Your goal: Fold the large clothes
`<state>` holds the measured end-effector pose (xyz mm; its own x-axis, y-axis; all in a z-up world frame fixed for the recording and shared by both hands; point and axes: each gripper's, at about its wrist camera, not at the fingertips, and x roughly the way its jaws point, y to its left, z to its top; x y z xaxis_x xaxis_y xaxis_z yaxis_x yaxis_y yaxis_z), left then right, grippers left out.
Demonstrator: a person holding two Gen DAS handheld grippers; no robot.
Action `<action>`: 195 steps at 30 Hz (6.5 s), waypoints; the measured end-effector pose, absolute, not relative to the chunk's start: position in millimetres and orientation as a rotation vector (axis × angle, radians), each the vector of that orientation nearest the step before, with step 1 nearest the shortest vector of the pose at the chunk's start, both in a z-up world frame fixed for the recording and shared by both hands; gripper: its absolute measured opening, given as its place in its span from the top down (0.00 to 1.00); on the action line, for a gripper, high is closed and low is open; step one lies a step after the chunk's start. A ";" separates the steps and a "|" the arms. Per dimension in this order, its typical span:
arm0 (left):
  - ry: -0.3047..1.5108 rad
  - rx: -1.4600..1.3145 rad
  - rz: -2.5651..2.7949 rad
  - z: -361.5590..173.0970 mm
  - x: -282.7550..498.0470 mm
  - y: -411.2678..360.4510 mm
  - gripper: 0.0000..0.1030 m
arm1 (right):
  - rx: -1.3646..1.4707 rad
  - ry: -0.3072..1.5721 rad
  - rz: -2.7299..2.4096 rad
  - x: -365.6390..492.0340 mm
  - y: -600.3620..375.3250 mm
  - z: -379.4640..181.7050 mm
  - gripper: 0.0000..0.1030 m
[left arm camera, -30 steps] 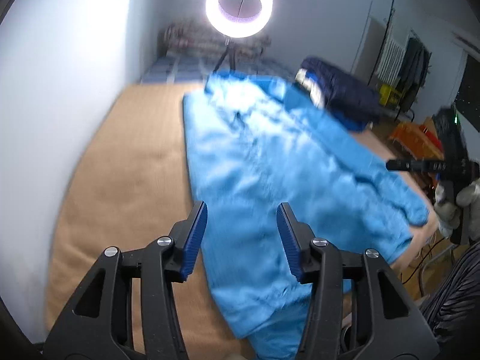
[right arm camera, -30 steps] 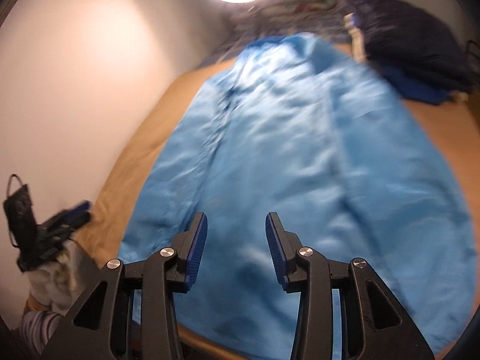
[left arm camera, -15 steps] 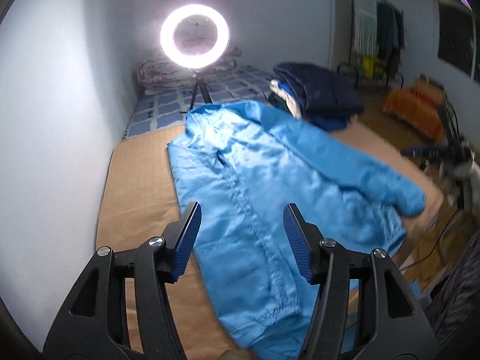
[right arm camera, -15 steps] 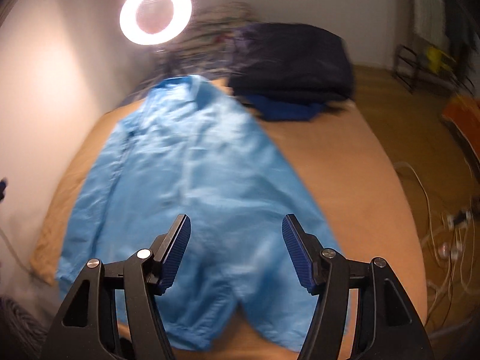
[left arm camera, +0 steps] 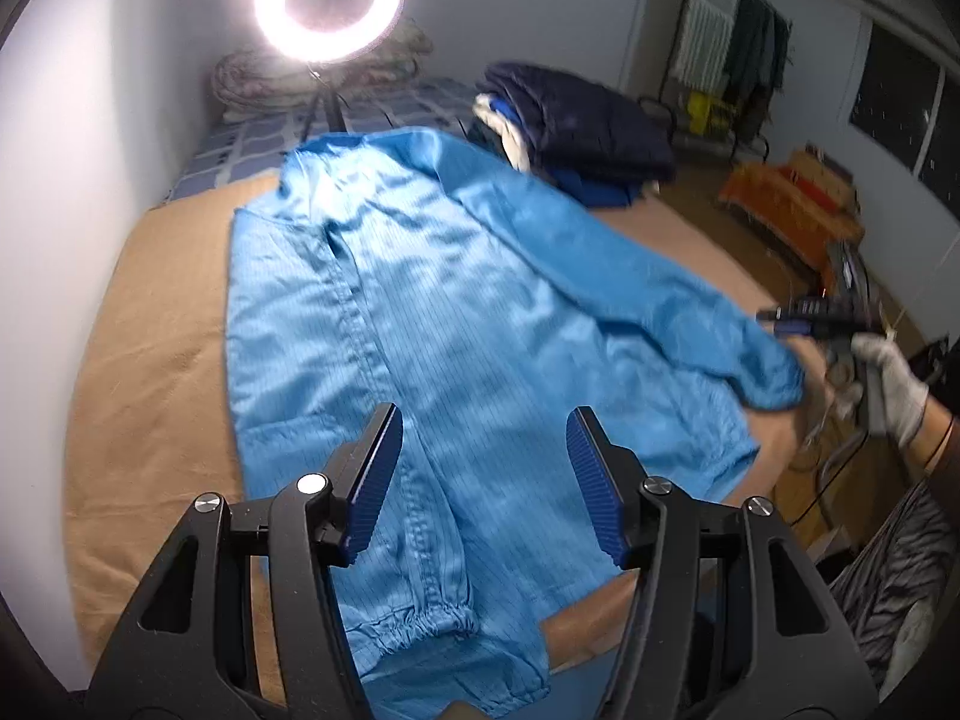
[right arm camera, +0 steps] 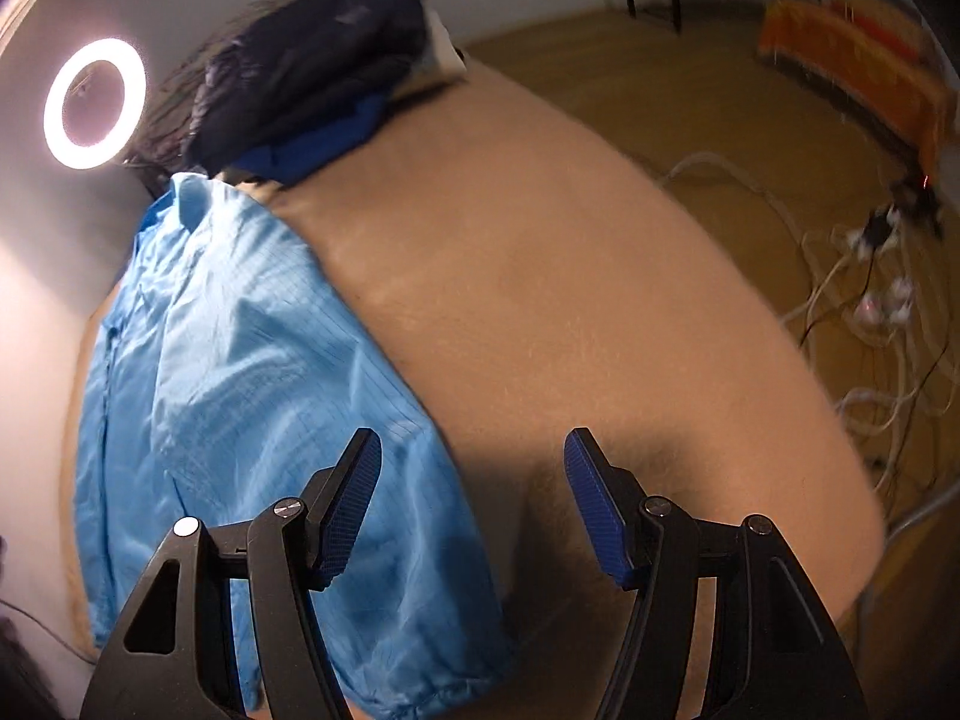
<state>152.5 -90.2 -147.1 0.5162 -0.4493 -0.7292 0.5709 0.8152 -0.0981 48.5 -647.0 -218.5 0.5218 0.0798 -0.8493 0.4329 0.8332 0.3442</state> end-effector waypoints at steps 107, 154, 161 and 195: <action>1.325 -0.190 -0.676 -281.0 171.1 -149.4 0.99 | 0.590 0.961 0.059 189.1 -506.2 -222.5 1.00; 1.233 -0.201 -0.755 -238.3 168.5 -170.3 0.89 | 0.838 1.005 0.396 100.6 -531.8 -227.5 0.56; 1.256 -0.092 -0.838 -245.9 149.0 -199.0 0.89 | 0.728 1.008 0.296 168.9 -532.4 -224.9 0.56; 1.378 -0.096 -0.924 -276.9 157.4 -206.3 0.89 | 0.168 0.973 -0.014 282.3 -539.1 -190.3 0.88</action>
